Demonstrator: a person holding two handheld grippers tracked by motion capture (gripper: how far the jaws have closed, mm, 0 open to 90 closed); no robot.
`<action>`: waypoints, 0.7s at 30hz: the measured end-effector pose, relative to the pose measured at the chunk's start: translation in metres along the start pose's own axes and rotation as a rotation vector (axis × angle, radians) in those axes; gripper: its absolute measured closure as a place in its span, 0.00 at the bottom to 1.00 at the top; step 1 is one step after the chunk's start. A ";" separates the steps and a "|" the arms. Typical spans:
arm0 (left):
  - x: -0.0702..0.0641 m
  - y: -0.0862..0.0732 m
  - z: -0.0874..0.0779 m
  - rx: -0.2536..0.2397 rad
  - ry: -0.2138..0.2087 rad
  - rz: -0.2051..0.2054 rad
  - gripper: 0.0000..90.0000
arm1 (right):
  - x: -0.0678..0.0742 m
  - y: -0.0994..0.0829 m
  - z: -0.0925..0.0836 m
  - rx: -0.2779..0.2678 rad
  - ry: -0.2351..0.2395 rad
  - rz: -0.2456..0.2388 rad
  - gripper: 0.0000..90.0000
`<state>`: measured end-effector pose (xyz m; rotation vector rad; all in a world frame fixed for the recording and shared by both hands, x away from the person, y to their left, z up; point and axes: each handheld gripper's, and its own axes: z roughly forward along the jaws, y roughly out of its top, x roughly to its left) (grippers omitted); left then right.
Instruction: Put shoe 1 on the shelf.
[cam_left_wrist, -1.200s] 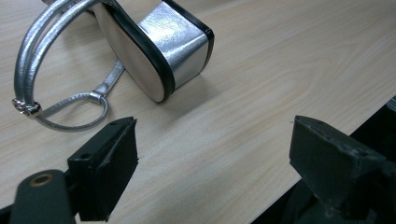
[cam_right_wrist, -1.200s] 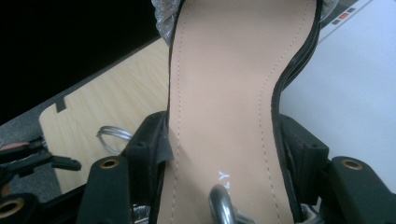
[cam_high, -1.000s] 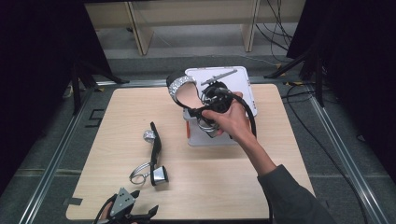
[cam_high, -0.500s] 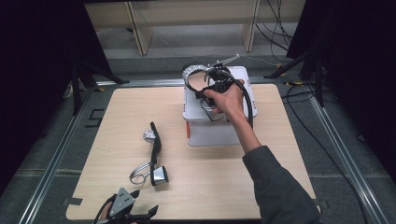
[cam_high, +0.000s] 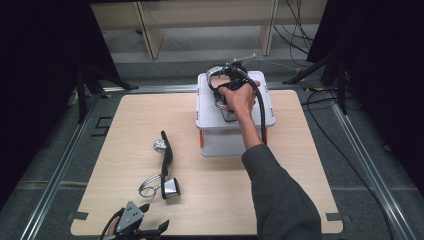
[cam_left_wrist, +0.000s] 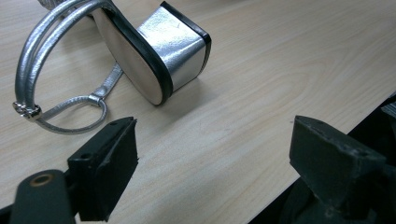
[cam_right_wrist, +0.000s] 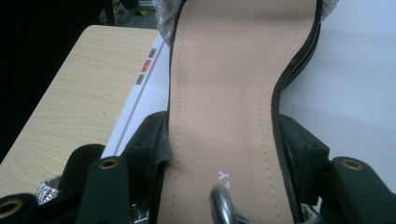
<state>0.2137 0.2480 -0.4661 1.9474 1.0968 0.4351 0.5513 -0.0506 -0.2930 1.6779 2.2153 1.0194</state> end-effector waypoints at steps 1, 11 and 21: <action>0.000 0.000 0.000 -0.002 0.000 -0.002 0.17 | 0.000 0.000 0.000 0.000 0.000 0.000 0.46; 0.000 0.000 -0.001 0.004 0.001 0.004 0.17 | -0.001 0.002 0.009 0.018 -0.024 0.079 0.44; 0.001 0.000 0.000 0.021 0.011 0.026 0.17 | 0.002 0.007 -0.001 -0.038 0.028 0.119 0.28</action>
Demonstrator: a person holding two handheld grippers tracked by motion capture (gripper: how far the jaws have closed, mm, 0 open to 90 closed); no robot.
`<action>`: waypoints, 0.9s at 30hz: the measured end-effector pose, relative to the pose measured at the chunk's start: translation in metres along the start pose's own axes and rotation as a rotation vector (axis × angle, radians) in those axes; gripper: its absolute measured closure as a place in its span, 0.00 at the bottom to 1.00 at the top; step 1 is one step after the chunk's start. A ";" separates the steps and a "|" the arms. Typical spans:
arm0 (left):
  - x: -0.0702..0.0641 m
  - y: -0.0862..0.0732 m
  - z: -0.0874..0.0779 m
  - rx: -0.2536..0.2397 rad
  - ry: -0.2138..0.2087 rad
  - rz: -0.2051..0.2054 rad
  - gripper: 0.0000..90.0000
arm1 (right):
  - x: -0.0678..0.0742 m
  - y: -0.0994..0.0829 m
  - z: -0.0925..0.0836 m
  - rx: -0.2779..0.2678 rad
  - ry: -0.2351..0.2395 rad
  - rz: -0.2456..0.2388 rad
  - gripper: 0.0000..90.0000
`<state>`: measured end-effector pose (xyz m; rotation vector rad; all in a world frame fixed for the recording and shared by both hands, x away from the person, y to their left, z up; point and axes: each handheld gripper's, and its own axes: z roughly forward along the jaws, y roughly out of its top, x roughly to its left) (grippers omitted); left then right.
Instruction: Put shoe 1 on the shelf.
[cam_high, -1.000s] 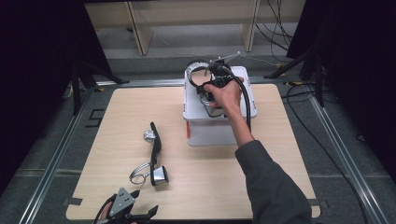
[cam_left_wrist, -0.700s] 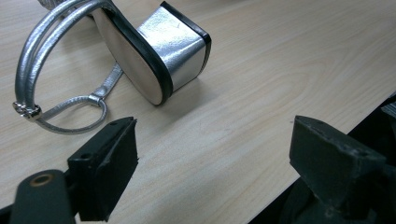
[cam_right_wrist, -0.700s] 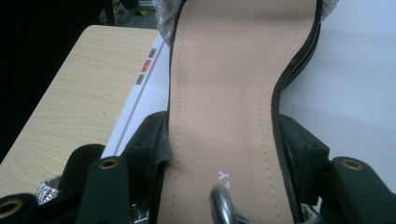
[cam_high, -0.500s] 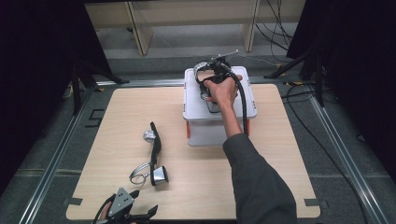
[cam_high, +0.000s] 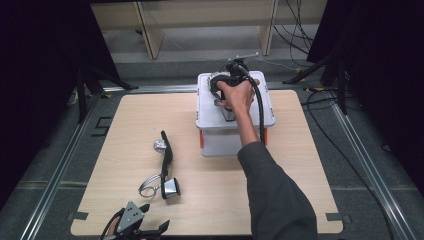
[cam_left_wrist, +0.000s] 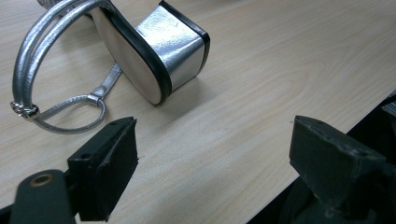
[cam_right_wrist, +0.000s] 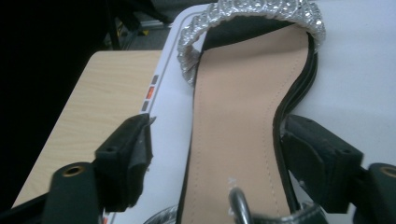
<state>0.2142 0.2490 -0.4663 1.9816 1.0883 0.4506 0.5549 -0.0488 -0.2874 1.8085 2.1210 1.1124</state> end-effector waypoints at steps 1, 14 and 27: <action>0.000 0.000 0.000 0.000 0.001 0.000 0.17 | 0.001 0.001 -0.001 0.008 0.001 -0.015 0.27; -0.001 0.000 0.000 -0.016 -0.006 -0.018 0.17 | 0.005 0.014 -0.055 -0.103 0.124 -0.088 0.28; -0.001 -0.001 0.001 -0.012 0.001 -0.018 0.17 | 0.013 -0.030 -0.100 -0.083 0.310 -0.293 0.28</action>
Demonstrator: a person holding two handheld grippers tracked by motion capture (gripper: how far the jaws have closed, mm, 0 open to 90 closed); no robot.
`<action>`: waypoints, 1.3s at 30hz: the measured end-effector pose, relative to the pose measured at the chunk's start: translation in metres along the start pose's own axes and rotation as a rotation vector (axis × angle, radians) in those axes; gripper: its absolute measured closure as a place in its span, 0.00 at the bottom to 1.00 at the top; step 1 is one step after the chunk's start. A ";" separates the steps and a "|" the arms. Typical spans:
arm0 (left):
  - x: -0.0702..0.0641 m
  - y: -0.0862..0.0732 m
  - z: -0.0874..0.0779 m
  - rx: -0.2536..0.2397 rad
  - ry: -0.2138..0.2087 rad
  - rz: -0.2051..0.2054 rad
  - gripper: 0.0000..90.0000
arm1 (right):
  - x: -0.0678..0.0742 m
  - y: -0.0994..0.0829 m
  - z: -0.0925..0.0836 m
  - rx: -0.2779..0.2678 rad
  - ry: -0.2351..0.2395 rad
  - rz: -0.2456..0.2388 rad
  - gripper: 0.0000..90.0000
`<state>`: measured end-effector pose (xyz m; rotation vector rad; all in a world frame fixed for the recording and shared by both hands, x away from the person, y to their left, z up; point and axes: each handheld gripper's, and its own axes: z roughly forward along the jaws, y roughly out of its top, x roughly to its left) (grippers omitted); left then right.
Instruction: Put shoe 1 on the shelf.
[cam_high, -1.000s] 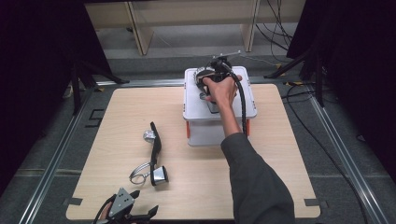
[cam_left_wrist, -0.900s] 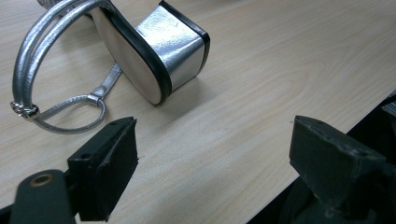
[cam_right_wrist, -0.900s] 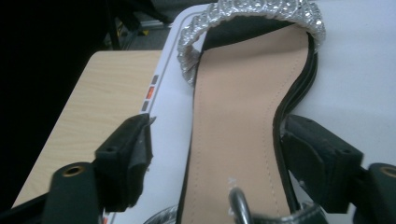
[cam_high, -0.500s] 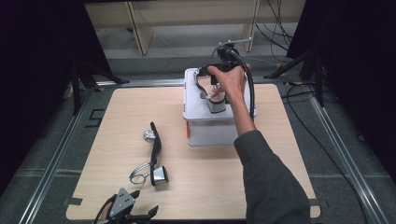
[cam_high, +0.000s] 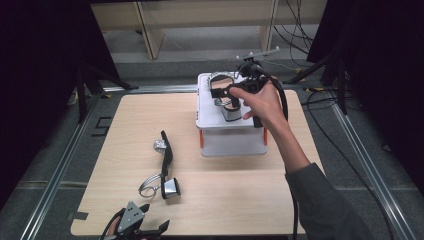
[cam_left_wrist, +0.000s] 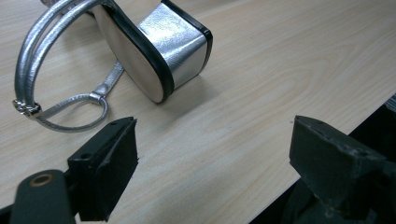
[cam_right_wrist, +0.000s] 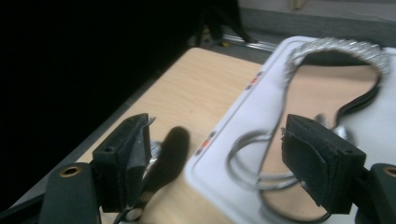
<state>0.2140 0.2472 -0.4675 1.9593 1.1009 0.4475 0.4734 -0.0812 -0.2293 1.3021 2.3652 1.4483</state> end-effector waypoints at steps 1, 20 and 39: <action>0.000 0.000 0.000 -0.002 -0.001 -0.003 0.17 | 0.001 -0.006 -0.003 -0.006 0.025 -0.026 0.28; 0.000 -0.001 0.001 0.004 0.006 -0.003 0.17 | 0.050 -0.143 0.017 0.124 0.183 -0.252 0.30; 0.006 0.000 -0.001 0.023 0.033 0.003 0.17 | 0.079 -0.184 0.132 0.288 0.214 -0.292 0.29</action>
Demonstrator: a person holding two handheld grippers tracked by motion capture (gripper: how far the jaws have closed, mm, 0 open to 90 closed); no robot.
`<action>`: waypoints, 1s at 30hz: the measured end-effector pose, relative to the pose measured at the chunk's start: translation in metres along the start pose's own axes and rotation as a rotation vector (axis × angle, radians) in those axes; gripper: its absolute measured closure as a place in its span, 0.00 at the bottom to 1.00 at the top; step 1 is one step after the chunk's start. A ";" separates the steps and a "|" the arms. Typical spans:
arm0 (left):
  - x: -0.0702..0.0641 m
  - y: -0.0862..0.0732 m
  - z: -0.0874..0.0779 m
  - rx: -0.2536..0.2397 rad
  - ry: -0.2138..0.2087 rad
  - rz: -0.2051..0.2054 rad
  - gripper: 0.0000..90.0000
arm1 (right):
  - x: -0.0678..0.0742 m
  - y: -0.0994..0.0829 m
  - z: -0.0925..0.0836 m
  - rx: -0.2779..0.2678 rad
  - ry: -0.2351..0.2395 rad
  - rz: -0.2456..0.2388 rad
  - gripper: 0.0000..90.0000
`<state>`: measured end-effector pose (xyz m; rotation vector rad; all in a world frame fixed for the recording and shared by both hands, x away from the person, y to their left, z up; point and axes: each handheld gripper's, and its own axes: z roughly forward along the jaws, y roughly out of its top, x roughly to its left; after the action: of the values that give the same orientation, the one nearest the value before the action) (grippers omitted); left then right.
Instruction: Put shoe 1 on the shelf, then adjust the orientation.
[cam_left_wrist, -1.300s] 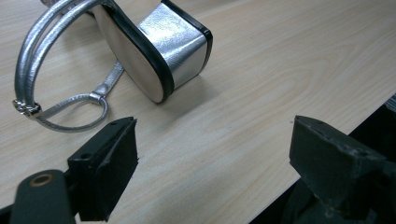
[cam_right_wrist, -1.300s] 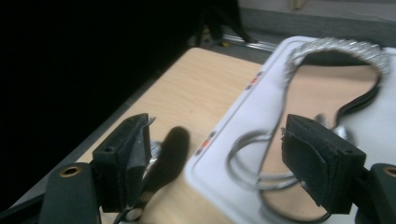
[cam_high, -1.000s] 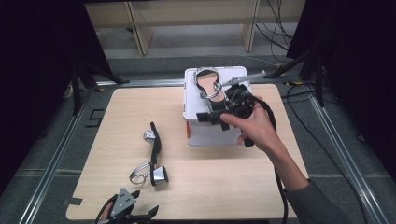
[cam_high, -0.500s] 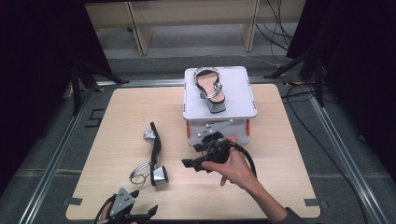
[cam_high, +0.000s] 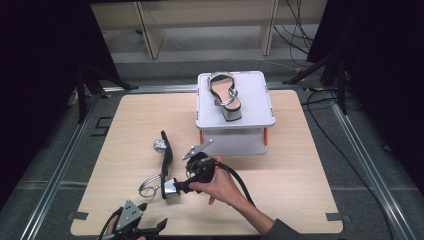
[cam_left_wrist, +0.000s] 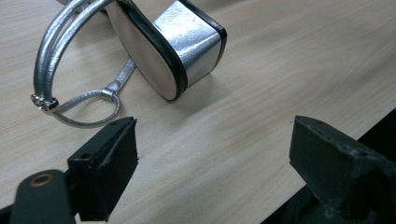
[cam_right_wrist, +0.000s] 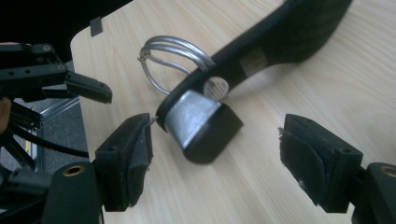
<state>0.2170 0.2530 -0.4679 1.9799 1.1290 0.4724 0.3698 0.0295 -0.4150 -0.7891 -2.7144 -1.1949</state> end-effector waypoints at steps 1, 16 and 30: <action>-0.002 0.000 0.000 -0.019 -0.014 -0.020 0.17 | 0.002 0.001 0.004 0.004 -0.005 0.004 0.29; -0.001 -0.001 0.000 -0.018 -0.008 -0.017 0.17 | 0.016 0.013 0.058 0.066 -0.056 -0.047 0.25; -0.003 -0.003 -0.004 -0.017 -0.001 -0.019 0.17 | 0.024 0.017 0.085 0.120 -0.087 -0.055 0.29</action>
<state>0.2109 0.2539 -0.4677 1.9532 1.1386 0.4695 0.3684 0.1092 -0.4566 -0.7730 -2.8640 -1.0184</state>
